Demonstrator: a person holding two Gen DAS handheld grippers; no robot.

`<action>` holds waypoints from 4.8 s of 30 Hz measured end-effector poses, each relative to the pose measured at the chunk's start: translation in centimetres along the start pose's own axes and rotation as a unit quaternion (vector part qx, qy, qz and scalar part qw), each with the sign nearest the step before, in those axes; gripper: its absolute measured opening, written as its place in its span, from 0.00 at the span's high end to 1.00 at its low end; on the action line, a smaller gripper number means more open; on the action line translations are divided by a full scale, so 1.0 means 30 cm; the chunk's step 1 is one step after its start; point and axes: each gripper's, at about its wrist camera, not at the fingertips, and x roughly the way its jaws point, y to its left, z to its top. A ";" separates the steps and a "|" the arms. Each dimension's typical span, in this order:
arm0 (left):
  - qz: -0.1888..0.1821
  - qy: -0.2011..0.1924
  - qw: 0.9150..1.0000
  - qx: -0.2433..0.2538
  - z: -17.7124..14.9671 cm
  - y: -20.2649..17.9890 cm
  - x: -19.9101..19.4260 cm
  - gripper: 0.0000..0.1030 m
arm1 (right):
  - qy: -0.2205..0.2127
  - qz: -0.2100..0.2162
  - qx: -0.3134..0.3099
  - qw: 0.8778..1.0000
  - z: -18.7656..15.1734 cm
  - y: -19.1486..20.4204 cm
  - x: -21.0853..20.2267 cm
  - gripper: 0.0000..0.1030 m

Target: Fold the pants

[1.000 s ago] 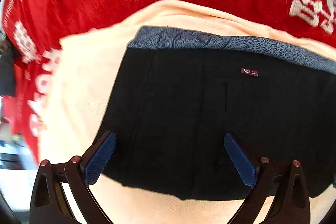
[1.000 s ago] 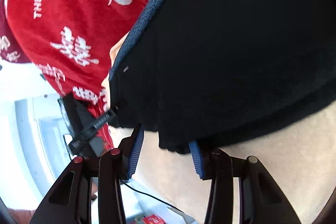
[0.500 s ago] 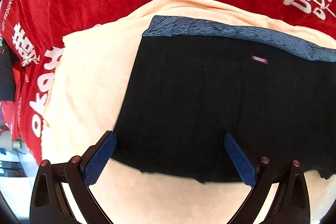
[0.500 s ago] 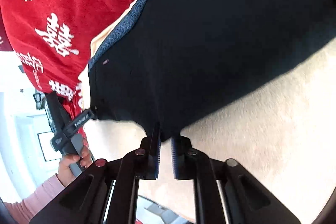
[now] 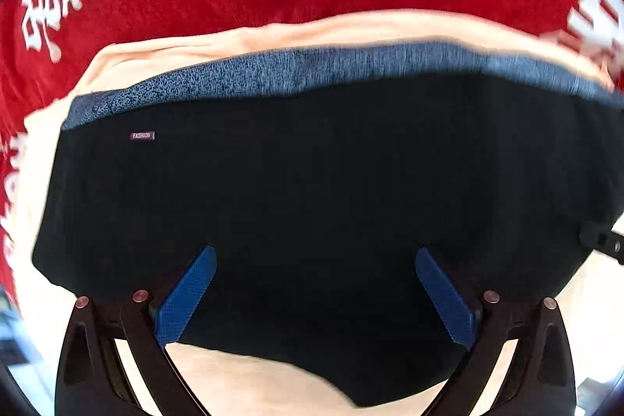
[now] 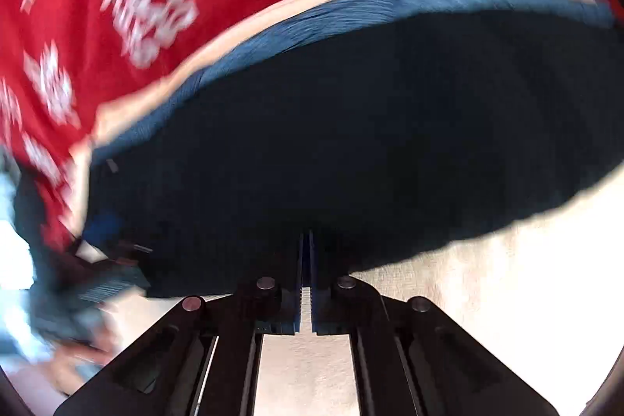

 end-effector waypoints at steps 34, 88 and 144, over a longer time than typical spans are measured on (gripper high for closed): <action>0.072 -0.034 0.996 -0.027 0.395 -0.070 0.040 0.00 | -0.024 -0.039 -0.041 0.998 0.093 0.050 0.031 0.47; -0.017 0.023 0.999 -0.019 0.113 -0.430 -0.012 0.00 | -0.144 -0.141 0.142 0.969 0.180 -0.765 -0.355 0.86; 0.035 -0.019 0.999 0.026 0.258 -1.179 -0.121 0.00 | -0.238 0.168 0.267 0.919 0.091 -0.975 -0.277 0.60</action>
